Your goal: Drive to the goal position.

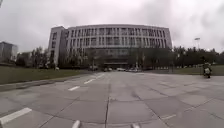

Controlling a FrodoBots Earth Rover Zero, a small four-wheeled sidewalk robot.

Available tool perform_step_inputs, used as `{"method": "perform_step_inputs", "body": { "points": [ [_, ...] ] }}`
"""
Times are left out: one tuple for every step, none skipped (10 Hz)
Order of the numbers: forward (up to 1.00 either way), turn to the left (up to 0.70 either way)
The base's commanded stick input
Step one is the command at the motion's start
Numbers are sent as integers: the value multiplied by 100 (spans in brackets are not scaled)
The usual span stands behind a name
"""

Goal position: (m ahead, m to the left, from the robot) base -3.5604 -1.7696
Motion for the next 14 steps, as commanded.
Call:
{"method": "perform_step_inputs", "body": {
  "points": [
    [7, 0],
    [7, 0],
    [7, 0],
    [7, 0],
    [7, 0],
    [7, 0],
    [7, 0],
    [7, 0],
    [7, 0],
    [7, 0],
    [7, 0],
    [7, 0],
    [7, 0],
    [7, 0]
  ]
}}
